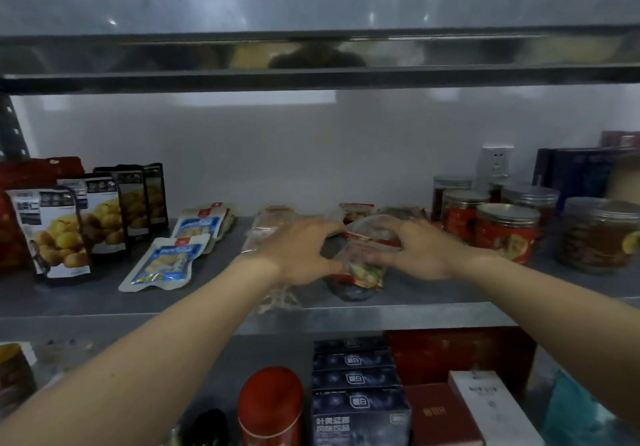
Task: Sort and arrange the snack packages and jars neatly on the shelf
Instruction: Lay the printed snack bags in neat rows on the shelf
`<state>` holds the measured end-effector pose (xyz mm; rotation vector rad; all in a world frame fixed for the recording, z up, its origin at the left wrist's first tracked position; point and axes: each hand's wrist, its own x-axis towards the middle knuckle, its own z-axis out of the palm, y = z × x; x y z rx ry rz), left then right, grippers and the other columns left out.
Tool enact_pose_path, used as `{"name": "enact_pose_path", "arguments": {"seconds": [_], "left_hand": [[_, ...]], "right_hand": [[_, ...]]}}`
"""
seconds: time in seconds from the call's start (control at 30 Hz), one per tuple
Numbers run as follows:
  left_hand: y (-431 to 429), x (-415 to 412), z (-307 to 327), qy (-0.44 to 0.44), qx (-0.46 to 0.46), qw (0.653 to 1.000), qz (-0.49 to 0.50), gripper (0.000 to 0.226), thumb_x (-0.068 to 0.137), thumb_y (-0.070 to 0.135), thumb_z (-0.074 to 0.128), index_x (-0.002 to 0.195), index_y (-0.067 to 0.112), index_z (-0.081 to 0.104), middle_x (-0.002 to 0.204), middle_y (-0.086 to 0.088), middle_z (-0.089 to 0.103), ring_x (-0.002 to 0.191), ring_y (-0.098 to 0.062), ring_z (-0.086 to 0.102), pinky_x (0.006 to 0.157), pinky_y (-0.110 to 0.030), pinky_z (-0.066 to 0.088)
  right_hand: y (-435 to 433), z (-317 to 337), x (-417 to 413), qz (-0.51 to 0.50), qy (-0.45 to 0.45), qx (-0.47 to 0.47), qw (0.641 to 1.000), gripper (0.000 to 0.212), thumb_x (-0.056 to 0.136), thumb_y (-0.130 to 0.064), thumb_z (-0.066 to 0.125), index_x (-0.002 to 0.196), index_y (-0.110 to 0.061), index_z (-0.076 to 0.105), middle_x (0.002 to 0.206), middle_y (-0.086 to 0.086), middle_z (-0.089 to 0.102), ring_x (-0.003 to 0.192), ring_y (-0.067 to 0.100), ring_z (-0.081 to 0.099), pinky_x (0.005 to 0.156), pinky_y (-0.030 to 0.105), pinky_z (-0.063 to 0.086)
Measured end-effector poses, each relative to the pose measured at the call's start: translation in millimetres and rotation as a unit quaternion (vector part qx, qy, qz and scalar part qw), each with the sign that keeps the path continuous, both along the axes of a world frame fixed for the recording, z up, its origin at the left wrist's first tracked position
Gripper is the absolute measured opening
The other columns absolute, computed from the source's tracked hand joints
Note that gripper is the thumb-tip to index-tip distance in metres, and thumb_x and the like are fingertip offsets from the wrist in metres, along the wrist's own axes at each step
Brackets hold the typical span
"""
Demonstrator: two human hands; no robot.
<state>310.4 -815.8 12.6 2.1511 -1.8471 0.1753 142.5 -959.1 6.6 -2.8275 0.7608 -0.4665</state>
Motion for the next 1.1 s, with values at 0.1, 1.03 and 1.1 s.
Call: {"name": "enact_pose_path", "arguments": {"seconds": [0.1, 1.03, 1.1], "left_hand": [[-16, -20, -11, -0.02, 0.039, 0.999, -0.014, 0.072, 0.08, 0.06, 0.059, 0.144, 0.036, 0.034, 0.148, 0.006, 0.04, 0.134, -0.019, 0.037, 0.108, -0.042, 0.036], [-47, -66, -49, 0.522, -0.288, 0.801, 0.053, 0.045, 0.069, -0.005, 0.079, 0.1, 0.028, 0.073, 0.114, 0.008, 0.068, 0.11, -0.011, 0.061, 0.089, -0.032, 0.054], [-47, -71, -49, 0.499, -0.299, 0.812, 0.038, 0.043, 0.069, -0.003, 0.08, 0.099, 0.025, 0.072, 0.113, 0.01, 0.068, 0.109, -0.005, 0.061, 0.088, -0.028, 0.053]], "right_hand": [[-14, -15, -5, 0.018, 0.014, 0.034, 0.999, 0.068, 0.086, -0.064, 0.054, 0.145, -0.034, 0.04, 0.15, -0.007, 0.042, 0.138, 0.019, 0.038, 0.107, 0.028, 0.032], [-24, -49, -26, 0.149, -0.252, 0.295, 0.91, 0.07, 0.089, -0.026, 0.069, 0.143, -0.044, 0.029, 0.134, -0.021, 0.041, 0.114, 0.007, 0.056, 0.099, 0.029, 0.047], [-25, -50, -26, 0.138, -0.27, 0.305, 0.903, 0.085, 0.088, -0.021, 0.07, 0.15, -0.041, 0.016, 0.13, -0.017, 0.041, 0.106, 0.01, 0.063, 0.095, 0.032, 0.052]]}}
